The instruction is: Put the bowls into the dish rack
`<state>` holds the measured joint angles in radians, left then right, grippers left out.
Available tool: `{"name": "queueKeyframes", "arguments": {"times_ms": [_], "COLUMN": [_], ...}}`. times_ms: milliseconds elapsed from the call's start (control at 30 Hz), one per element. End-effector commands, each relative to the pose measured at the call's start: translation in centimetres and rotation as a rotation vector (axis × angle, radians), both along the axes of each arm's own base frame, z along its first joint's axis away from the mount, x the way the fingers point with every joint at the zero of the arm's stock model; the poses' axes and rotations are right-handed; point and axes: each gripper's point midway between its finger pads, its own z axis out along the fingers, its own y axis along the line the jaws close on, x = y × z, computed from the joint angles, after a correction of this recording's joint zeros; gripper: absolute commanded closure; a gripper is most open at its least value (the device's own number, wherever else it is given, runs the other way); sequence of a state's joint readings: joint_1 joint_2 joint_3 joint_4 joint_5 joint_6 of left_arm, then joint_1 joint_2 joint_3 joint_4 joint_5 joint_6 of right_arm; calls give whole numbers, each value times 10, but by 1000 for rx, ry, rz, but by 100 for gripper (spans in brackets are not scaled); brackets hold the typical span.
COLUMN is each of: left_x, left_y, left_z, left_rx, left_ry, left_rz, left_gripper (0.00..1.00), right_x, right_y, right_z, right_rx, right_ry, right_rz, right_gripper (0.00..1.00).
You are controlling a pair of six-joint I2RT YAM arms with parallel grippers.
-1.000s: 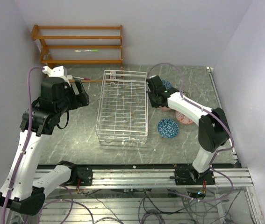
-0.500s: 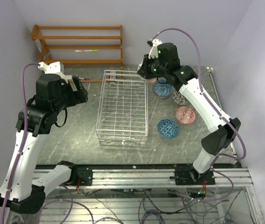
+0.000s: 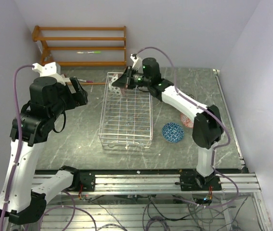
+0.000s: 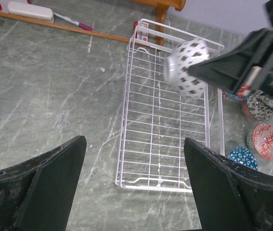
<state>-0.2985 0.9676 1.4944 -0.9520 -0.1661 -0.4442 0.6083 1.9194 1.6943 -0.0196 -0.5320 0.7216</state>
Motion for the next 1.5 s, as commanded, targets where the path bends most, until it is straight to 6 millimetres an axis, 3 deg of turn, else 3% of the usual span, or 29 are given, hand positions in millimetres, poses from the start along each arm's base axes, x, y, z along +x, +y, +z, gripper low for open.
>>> {"name": "queueKeyframes", "arguments": {"times_ms": [0, 433, 733, 867, 1033, 1267, 1467], "left_x": [-8, -15, -12, -13, -13, -13, -12], "left_y": [6, 14, 14, 15, 16, 16, 14], "left_z": [17, 17, 13, 12, 8, 8, 5], "left_rx": [-4, 6, 15, 17, 24, 28, 27], "left_ry": [-40, -41, -31, -29, -21, -22, -14], "left_rz": [21, 49, 52, 59, 60, 57, 51], "left_gripper": [5, 5, 5, 5, 5, 5, 5], "right_x": [-6, -5, -8, -10, -9, -1, 1], "right_y": [30, 51, 49, 40, 18, -3, -24], "right_z": [26, -73, -118, -143, -171, -181, -197], "right_rx": [198, 309, 295, 273, 216, 118, 87], "right_ry": [-12, 257, 351, 400, 431, 407, 456], "right_rz": [68, 91, 75, 54, -7, -79, -143], "right_gripper": [100, 100, 100, 100, 92, 80, 78]}}
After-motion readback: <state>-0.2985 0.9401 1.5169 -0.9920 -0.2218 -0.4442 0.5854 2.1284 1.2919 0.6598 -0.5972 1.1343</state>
